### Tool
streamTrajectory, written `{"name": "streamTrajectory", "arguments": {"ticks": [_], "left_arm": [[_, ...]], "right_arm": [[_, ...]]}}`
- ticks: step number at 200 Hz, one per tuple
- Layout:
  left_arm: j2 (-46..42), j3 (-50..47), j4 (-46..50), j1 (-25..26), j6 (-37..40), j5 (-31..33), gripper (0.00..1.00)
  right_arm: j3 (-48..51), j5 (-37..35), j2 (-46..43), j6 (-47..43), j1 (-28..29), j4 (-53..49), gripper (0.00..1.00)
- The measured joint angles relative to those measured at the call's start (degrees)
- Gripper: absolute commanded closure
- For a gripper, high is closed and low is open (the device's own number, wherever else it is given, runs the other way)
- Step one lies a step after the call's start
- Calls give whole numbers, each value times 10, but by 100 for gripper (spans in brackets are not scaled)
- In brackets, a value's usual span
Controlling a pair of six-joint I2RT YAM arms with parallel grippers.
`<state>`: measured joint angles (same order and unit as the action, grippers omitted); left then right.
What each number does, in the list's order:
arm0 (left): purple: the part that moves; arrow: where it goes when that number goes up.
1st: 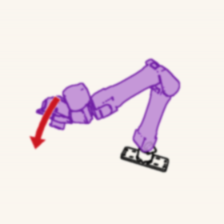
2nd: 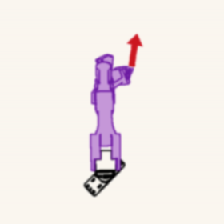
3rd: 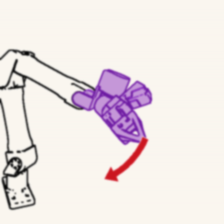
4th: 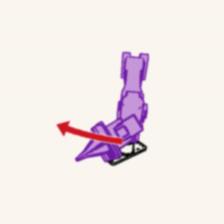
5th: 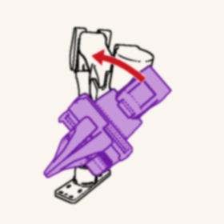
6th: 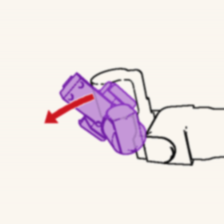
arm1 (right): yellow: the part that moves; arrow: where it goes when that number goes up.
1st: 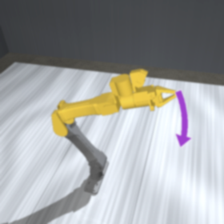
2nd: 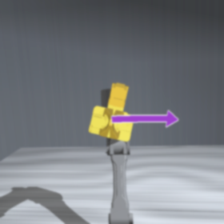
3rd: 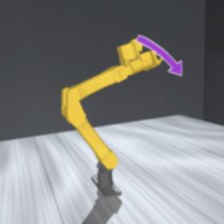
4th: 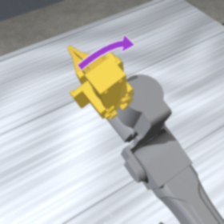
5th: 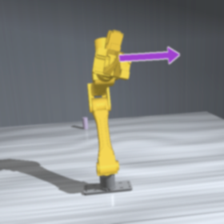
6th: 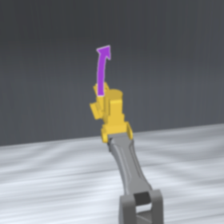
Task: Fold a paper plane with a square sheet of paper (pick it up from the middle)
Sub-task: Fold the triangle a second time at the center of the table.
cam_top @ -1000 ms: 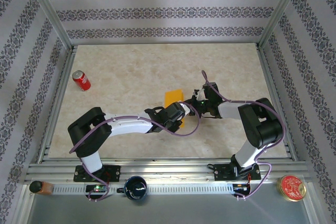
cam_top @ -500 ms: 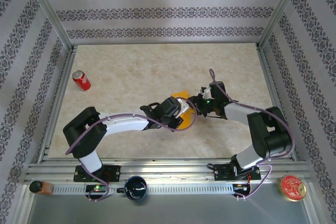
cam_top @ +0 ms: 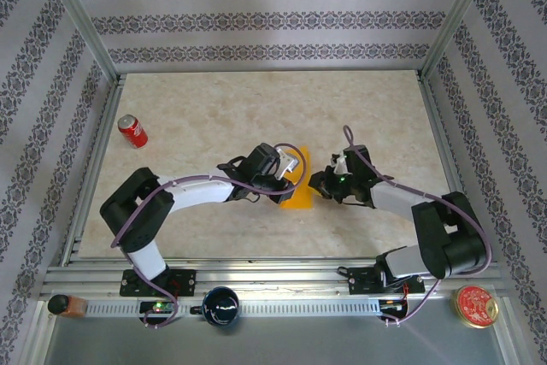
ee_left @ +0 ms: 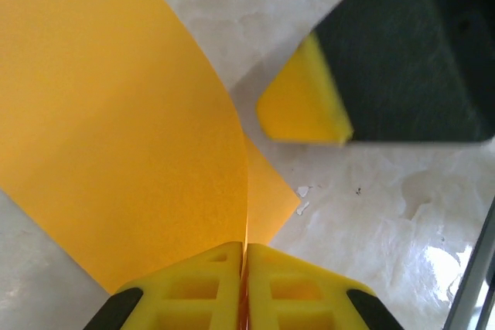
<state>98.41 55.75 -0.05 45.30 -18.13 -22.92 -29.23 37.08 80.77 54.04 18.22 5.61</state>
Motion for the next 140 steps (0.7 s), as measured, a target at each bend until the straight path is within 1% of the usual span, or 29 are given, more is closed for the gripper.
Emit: {"name": "streamTrajectory", "arguments": {"ticks": [29,78,106,112,118,130,140], "left_arm": [[15,10,0,0,-4,-11,89],[24,19,2,0,-4,-17,88],[30,32,10,0,-3,-17,87],[31,34,12,0,-2,-17,87],[31,36,13,0,-1,-17,87],[31,37,15,0,-1,-17,87],[31,37,17,0,-1,-17,87]], "right_arm": [[5,-7,9,0,34,0,92],[16,-18,9,0,38,-1,93],[22,-37,-19,13,36,-7,78],[24,-39,-30,20,32,-8,77],[26,-40,-39,27,24,-9,76],[32,-40,-54,47,2,-2,71],[35,-40,-59,62,-13,3,68]]}}
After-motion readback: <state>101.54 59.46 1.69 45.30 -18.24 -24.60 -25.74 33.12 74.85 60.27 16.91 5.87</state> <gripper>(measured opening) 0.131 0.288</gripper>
